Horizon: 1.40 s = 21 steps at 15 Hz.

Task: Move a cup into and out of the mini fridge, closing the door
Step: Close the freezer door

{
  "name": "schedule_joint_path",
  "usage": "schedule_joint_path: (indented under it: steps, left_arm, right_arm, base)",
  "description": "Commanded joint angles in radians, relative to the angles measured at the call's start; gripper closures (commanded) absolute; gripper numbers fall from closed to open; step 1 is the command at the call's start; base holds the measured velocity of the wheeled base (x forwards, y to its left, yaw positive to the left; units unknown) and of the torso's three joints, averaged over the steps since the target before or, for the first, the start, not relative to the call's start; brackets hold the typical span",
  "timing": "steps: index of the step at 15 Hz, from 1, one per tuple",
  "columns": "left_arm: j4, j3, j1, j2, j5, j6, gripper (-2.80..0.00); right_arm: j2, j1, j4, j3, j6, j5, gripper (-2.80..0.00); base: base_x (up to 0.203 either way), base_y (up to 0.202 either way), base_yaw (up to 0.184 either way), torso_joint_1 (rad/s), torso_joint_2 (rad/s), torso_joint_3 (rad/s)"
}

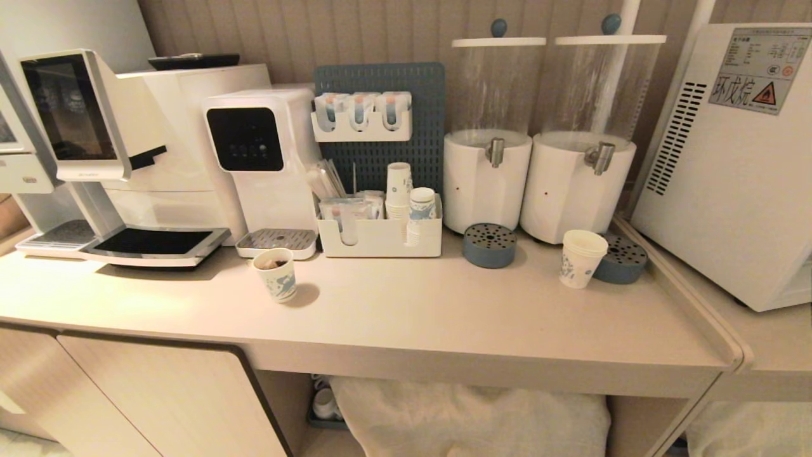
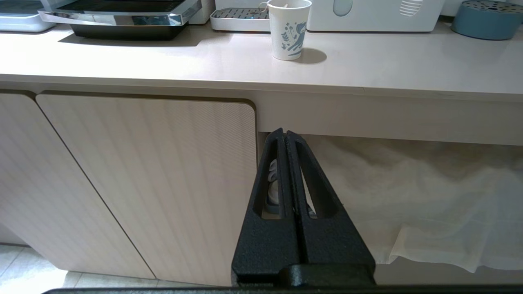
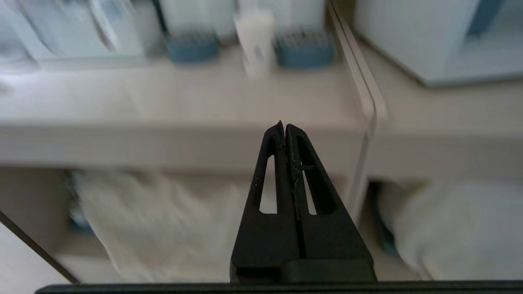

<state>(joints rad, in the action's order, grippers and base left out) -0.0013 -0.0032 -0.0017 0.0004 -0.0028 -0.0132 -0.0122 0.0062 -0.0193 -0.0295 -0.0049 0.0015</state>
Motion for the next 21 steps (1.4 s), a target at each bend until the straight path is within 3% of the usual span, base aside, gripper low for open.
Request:
schedule_joint_path:
  steps: [1,5,12,15,21]
  left_arm:
    - [0.0,0.0,0.0,-0.003,0.0,-0.001,0.0]
    - [0.0,0.0,0.0,-0.002,0.0,-0.001,0.0]
    - [0.0,0.0,0.0,-0.002,0.0,0.001,0.0]
    - [0.0,0.0,0.0,-0.002,0.0,0.001,0.0]
    - [0.0,0.0,0.0,-0.002,0.0,0.001,0.0]
  right_arm:
    - [0.011,0.0,-0.016,0.014,-0.014,-0.006,0.0]
    - [0.011,0.0,-0.013,0.016,-0.014,-0.006,0.0]
    - [0.011,0.0,-0.013,0.016,-0.014,-0.006,0.0]
    - [0.011,0.0,-0.013,0.016,-0.014,-0.006,0.0]
    - [0.011,0.0,-0.016,0.014,-0.014,-0.006,0.0]
  base:
    - [0.0,0.0,0.0,0.0,0.0,0.0]
    - [0.0,0.0,0.0,0.0,0.0,0.0]
    - [-0.179,-0.002,0.001,0.003,0.0,0.001]
    - [0.0,0.0,0.0,0.0,0.0,0.0]
    - [-0.001,-0.161,-0.001,0.001,0.0,0.002]
